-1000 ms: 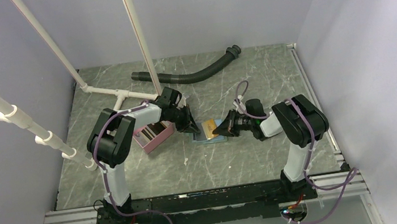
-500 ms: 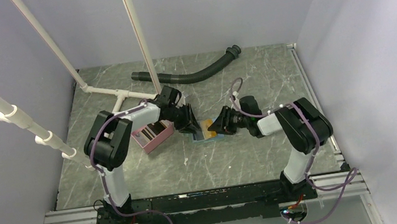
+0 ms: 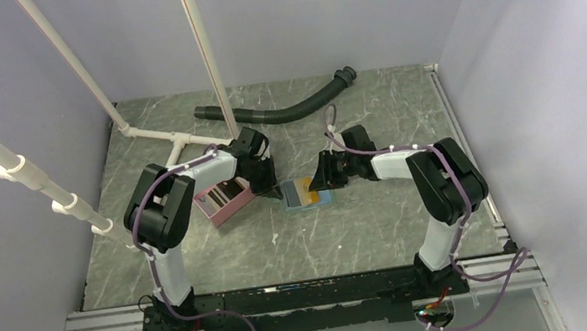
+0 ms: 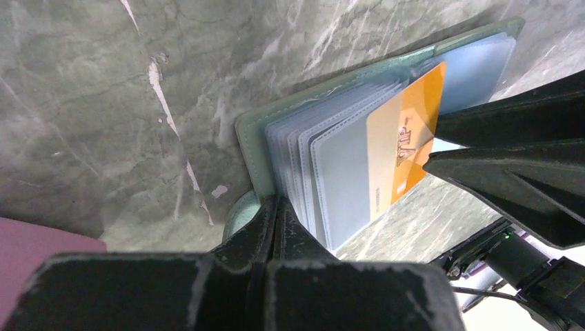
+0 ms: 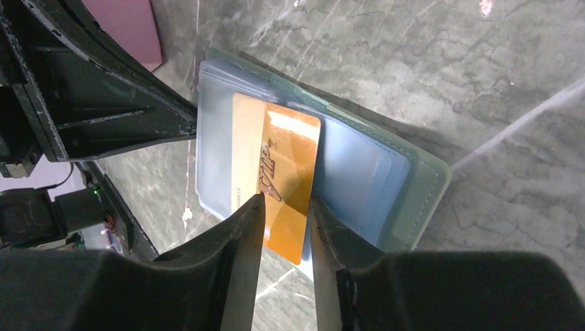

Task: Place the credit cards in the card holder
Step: Insert the credit card into the card holder.

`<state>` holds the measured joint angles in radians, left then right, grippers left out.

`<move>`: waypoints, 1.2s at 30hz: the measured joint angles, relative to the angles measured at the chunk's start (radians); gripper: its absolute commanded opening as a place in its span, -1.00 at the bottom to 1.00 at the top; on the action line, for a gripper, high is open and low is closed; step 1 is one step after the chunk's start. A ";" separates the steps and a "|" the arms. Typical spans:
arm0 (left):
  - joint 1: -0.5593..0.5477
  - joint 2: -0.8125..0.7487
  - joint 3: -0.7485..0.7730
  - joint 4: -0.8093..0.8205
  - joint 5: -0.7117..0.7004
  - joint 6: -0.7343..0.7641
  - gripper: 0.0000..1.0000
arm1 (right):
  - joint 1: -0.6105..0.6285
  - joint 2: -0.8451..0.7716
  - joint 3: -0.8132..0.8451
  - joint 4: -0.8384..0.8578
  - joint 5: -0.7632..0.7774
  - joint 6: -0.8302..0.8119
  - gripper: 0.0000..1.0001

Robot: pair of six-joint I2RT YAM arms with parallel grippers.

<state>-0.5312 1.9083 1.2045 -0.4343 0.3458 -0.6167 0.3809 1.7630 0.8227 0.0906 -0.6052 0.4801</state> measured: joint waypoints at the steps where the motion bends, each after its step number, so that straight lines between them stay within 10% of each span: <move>1: -0.003 0.004 0.002 -0.001 -0.003 0.000 -1.00 | 0.002 0.010 0.006 0.001 -0.008 -0.002 -0.39; 14: -0.027 0.034 0.058 -0.050 -0.024 0.002 -0.97 | 0.095 0.022 -0.015 0.088 -0.043 0.085 -0.25; 20: -0.039 0.020 0.068 -0.076 -0.034 0.020 -0.01 | 0.097 -0.069 -0.006 -0.057 0.041 0.011 -0.02; 26: -0.034 -0.158 0.092 -0.229 -0.040 0.063 0.49 | 0.098 -0.234 0.001 -0.230 0.144 -0.078 0.04; 36: 0.410 -0.547 -0.122 -0.113 0.098 0.032 0.30 | 0.098 -0.266 0.000 -0.276 0.145 -0.092 0.00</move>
<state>-0.1211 1.3613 1.0821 -0.5468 0.4435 -0.5842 0.4793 1.4971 0.8230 -0.1856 -0.4599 0.3885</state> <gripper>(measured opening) 0.654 0.510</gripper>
